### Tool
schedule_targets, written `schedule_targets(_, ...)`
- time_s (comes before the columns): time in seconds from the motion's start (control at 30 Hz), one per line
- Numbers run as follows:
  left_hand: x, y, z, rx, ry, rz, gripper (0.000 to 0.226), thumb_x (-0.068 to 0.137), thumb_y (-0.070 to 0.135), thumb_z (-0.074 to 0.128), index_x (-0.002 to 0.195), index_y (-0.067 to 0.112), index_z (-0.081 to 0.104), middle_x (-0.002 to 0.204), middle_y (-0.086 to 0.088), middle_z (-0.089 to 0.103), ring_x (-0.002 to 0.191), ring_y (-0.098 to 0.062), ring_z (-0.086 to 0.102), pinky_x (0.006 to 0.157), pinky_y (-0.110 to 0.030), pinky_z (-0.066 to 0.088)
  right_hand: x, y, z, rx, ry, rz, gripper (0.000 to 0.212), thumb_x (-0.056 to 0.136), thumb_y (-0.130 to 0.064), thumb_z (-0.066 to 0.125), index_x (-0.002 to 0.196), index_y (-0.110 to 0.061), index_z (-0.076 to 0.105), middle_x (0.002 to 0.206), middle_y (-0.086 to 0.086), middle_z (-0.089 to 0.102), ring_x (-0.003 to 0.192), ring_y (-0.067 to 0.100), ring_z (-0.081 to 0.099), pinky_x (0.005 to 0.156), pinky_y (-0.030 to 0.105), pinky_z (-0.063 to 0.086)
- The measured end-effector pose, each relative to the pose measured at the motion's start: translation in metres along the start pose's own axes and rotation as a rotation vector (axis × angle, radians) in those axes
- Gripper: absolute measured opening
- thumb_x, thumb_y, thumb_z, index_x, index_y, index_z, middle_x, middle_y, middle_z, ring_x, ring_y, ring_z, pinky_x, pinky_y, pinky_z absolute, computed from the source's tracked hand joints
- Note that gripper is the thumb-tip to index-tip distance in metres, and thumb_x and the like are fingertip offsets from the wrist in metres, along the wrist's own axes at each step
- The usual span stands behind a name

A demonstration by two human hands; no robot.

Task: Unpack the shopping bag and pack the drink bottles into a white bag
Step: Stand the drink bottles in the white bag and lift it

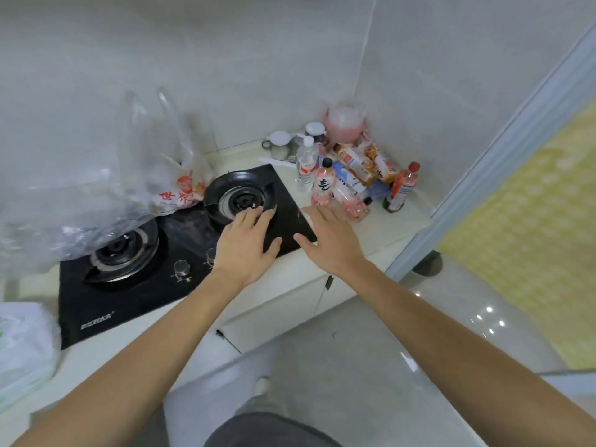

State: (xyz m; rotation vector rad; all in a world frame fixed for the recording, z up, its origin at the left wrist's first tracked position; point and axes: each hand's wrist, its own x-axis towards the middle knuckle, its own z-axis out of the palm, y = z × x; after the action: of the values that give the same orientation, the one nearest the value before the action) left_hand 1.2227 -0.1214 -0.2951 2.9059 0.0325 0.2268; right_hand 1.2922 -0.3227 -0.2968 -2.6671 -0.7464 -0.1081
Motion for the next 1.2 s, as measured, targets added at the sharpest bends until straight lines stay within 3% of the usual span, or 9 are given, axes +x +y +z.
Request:
schedule_targets(0.17, 0.073, 0.025, 0.047, -0.051, -0.034, 0.049, 0.065, 0.097, 0.049, 0.054, 0.152, 0.017, 0.04, 0.153, -0.008, 0.046, 0.142, -0.029, 0.04, 0.108, -0.047, 0.046, 0.033, 0.078, 0.008, -0.034, -0.01, 0.081, 0.061, 0.096, -0.051, 0.06, 0.145, -0.018, 0.047, 0.147, 0.007, 0.053, 0.139, 0.032, 0.046, 0.114, 0.049, 0.042)
schedule_targets(0.37, 0.163, 0.064, 0.081, -0.136, -0.093, 0.078, 0.068, 0.096, 0.041, 0.059, 0.154, 0.016, 0.036, 0.149, -0.008, 0.047, 0.132, -0.032, 0.046, 0.098, -0.048, 0.049, 0.072, 0.161, -0.007, -0.078, 0.034, 0.183, 0.053, 0.094, -0.042, 0.066, 0.137, -0.013, 0.055, 0.134, 0.01, 0.06, 0.124, 0.034, 0.052, 0.101, 0.05, 0.049)
schedule_targets(0.53, 0.228, 0.084, 0.1, -0.193, -0.114, 0.049, 0.067, 0.096, 0.044, 0.059, 0.153, 0.022, 0.033, 0.15, -0.009, 0.042, 0.13, -0.035, 0.046, 0.092, -0.056, 0.052, 0.106, 0.226, -0.028, -0.095, 0.079, 0.279, 0.05, 0.093, -0.04, 0.066, 0.134, -0.015, 0.055, 0.139, 0.009, 0.054, 0.132, 0.036, 0.044, 0.109, 0.05, 0.043)
schedule_targets(0.77, 0.289, 0.104, 0.125, -0.174, -0.173, -0.074, 0.061, 0.096, 0.036, 0.057, 0.149, 0.015, 0.036, 0.138, -0.013, 0.044, 0.124, -0.036, 0.048, 0.083, -0.052, 0.054, 0.15, 0.318, -0.031, -0.103, -0.061, 0.412, 0.073, 0.086, -0.034, 0.076, 0.148, -0.015, 0.043, 0.154, 0.014, 0.04, 0.142, 0.042, 0.034, 0.113, 0.053, 0.036)
schedule_targets(0.87, 0.301, 0.106, 0.135, -0.201, -0.176, -0.178, 0.055, 0.096, 0.027, 0.06, 0.144, 0.01, 0.04, 0.132, -0.013, 0.048, 0.118, -0.034, 0.055, 0.08, -0.048, 0.054, 0.159, 0.348, -0.023, 0.053, -0.121, 0.425, 0.074, 0.085, -0.027, 0.079, 0.148, -0.016, 0.041, 0.148, 0.01, 0.042, 0.127, 0.037, 0.049, 0.1, 0.047, 0.045)
schedule_targets(0.97, 0.31, 0.108, 0.144, -0.206, -0.185, -0.247, 0.05, 0.096, 0.022, 0.064, 0.139, 0.013, 0.041, 0.13, -0.013, 0.052, 0.11, -0.036, 0.059, 0.075, -0.041, 0.047, 0.161, 0.369, -0.02, 0.176, -0.079, 0.384, 0.065, 0.085, -0.022, 0.078, 0.141, -0.018, 0.045, 0.137, 0.008, 0.048, 0.115, 0.032, 0.055, 0.09, 0.04, 0.049)
schedule_targets(1.13, 0.313, 0.115, 0.159, -0.237, -0.135, -0.371, 0.055, 0.083, 0.016, 0.077, 0.124, 0.02, 0.04, 0.116, -0.007, 0.053, 0.095, -0.035, 0.061, 0.073, -0.044, 0.049, 0.16, 0.391, -0.015, 0.404, -0.077, 0.333, 0.092, 0.072, -0.024, 0.093, 0.147, -0.022, 0.04, 0.141, 0.002, 0.054, 0.126, 0.024, 0.054, 0.102, 0.041, 0.05)
schedule_targets(1.2, 0.311, 0.12, 0.163, -0.266, -0.091, -0.409, 0.059, 0.082, 0.015, 0.078, 0.125, 0.024, 0.039, 0.118, -0.004, 0.054, 0.095, -0.03, 0.062, 0.073, -0.044, 0.051, 0.159, 0.397, -0.012, 0.476, -0.073, 0.329, 0.092, 0.07, -0.026, 0.095, 0.145, -0.021, 0.042, 0.139, 0.001, 0.055, 0.125, 0.023, 0.057, 0.101, 0.04, 0.052)
